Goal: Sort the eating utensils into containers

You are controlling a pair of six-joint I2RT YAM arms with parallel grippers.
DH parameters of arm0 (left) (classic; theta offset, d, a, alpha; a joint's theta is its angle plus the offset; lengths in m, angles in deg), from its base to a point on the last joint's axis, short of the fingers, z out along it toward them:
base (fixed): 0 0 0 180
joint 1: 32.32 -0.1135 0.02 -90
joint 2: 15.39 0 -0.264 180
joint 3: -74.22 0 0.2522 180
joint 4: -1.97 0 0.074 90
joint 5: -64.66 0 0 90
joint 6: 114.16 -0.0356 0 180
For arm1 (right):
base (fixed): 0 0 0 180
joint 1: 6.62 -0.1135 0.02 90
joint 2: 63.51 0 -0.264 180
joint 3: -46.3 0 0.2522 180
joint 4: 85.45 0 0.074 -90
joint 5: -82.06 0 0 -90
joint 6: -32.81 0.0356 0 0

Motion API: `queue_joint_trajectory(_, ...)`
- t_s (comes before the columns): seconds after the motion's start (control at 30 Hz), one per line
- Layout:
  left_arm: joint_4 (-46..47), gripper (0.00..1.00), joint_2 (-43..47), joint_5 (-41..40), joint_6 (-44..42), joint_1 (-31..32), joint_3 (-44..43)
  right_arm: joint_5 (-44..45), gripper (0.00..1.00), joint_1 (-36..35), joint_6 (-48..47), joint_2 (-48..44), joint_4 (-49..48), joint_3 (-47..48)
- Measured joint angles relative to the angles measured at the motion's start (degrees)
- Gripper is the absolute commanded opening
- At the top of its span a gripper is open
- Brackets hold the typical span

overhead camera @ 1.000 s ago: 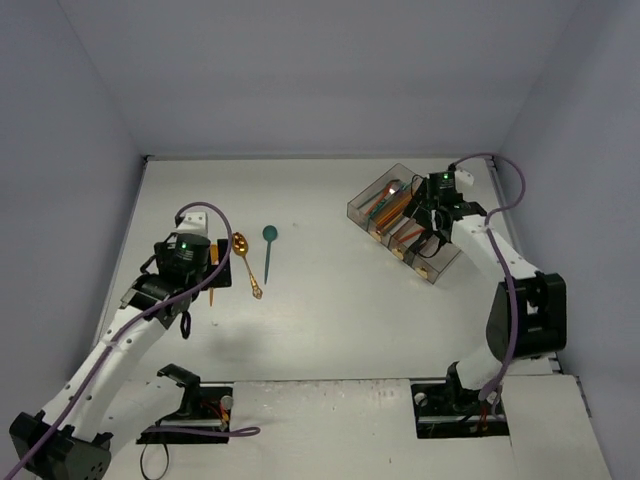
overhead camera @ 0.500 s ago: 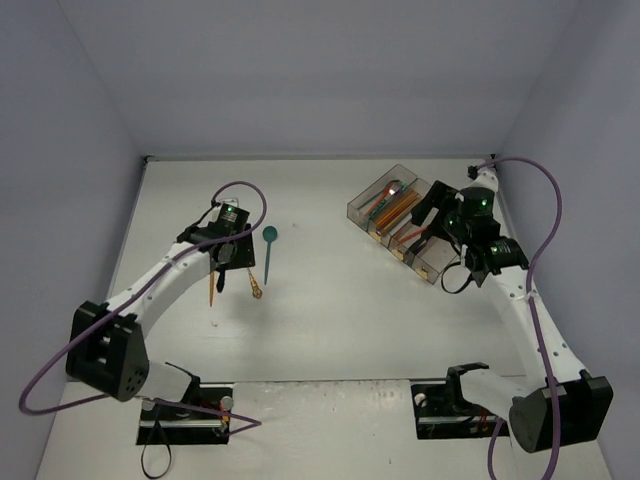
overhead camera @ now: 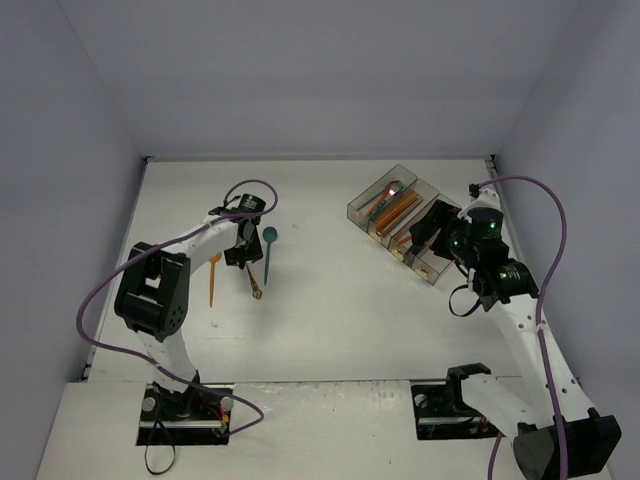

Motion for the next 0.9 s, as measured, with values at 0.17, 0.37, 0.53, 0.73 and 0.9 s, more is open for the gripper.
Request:
queue_joint_trajectory(0.17, 0.1, 0.33, -3.6, 0.7, 1.0, -0.1, -0.9, -0.5, 0.78, 0.0, -0.6, -1.6, 0.9, -0.8)
queue_joint_trajectory(0.37, 0.4, 0.18, -5.4, 1.4, 1.7, -1.1, -1.9, -1.3, 0.79, 0.0, -1.2, -1.9, 1.3, -1.3)
queue_joint_trajectory(0.53, 0.6, 0.00, -5.8, 1.3, 2.2, -1.5, -2.2, -1.7, 0.79, 0.0, -1.8, -1.9, 1.7, -1.7)
queue_joint_trajectory(0.73, 0.5, 0.00, -5.8, 1.2, 2.0, -1.5, -2.2, -3.6, 0.79, 0.0, -3.1, -1.5, 1.7, -1.5)
queue_joint_trajectory(0.9, -0.3, 0.00, -3.0, 1.8, 0.0, -1.2, -1.4, -7.8, 0.79, -0.1, -4.5, 0.5, 1.9, 0.3)
